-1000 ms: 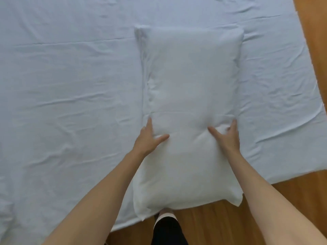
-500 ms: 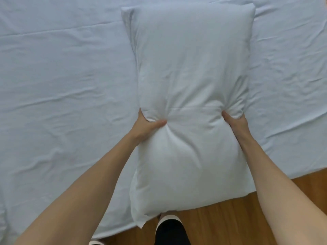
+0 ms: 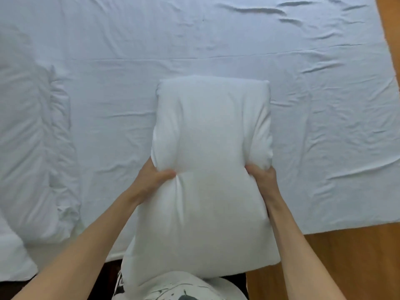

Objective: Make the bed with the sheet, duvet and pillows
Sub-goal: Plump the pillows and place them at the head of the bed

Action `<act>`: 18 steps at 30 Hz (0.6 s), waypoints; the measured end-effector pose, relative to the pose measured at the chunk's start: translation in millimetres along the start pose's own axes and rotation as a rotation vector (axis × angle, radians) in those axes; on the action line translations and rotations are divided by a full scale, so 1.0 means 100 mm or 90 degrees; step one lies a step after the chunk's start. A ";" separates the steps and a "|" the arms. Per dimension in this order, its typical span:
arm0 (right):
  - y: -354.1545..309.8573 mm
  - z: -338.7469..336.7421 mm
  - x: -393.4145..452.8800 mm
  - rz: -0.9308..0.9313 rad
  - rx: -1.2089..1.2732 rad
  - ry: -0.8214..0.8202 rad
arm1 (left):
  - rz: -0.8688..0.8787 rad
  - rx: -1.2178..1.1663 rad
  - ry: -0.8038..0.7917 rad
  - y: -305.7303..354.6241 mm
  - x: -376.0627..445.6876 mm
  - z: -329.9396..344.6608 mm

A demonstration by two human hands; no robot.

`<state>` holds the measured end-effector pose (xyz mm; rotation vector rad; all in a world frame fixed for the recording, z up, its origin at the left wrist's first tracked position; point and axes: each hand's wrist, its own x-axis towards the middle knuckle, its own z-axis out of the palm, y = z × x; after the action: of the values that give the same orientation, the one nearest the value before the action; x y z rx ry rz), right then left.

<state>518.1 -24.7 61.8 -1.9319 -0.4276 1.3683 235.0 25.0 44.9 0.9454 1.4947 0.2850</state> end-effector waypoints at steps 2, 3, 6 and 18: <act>-0.21 0.37 -0.36 -0.028 0.006 -0.030 | 0.011 -0.009 0.033 0.06 -0.33 -0.47; -0.35 0.56 -0.54 -0.047 0.009 -0.042 | 0.021 -0.013 0.052 0.09 -0.47 -0.71; -0.79 1.16 -1.06 -0.106 0.015 -0.067 | 0.074 -0.032 0.126 0.25 -0.94 -1.48; -2.21 4.10 -3.14 -0.315 0.070 -0.280 | 0.285 0.009 0.486 0.75 -2.84 -4.98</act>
<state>52.3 77.9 359.5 -1.3058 -0.9483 1.4301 -227.2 51.8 391.6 1.2561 1.9456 1.0518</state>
